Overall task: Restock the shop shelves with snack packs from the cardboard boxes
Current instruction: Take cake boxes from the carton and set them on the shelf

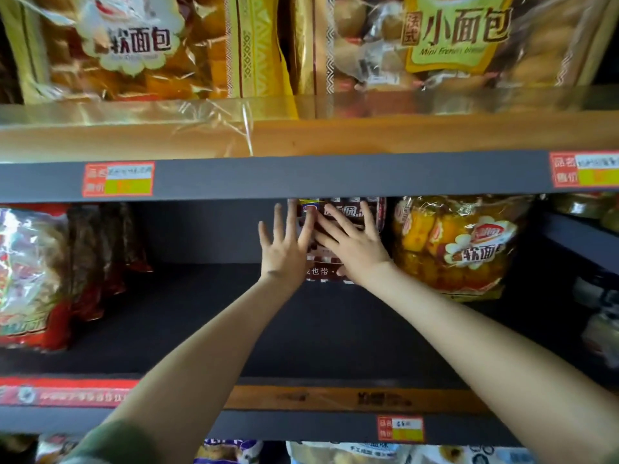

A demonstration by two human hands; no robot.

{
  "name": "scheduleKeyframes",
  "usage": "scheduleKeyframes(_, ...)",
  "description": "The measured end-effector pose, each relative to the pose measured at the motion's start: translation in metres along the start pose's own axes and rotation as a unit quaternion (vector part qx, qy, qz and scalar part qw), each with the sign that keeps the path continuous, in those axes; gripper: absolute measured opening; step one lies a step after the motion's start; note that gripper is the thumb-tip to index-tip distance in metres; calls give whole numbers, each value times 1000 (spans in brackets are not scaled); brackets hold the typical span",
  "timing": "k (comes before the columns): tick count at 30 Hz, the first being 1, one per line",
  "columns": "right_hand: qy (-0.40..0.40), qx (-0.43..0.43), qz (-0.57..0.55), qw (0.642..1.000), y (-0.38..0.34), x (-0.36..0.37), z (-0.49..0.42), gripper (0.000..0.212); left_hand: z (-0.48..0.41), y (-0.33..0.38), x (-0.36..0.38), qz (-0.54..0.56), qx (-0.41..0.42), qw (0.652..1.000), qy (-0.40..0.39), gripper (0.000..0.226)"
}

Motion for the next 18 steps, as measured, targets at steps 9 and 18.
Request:
scheduleKeyframes(9, -17, 22, -68, 997, -6, -3, 10, 104, 8, 5, 6, 63, 2, 998, -15, 105)
scheduleKeyframes(18, 56, 23, -330, 942, -69, -141, 60, 71, 136, -40, -68, 312, -43, 944, 102, 61)
Point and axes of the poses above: each hand's wrist, its own z-axis away from the middle knuckle, its own x-axis out of the palm, y = z × x, the point moved 2 cm from there along -z, towards the middle knuckle, and after that the axes turned 15 degrees about z, right-handed, at the moved point
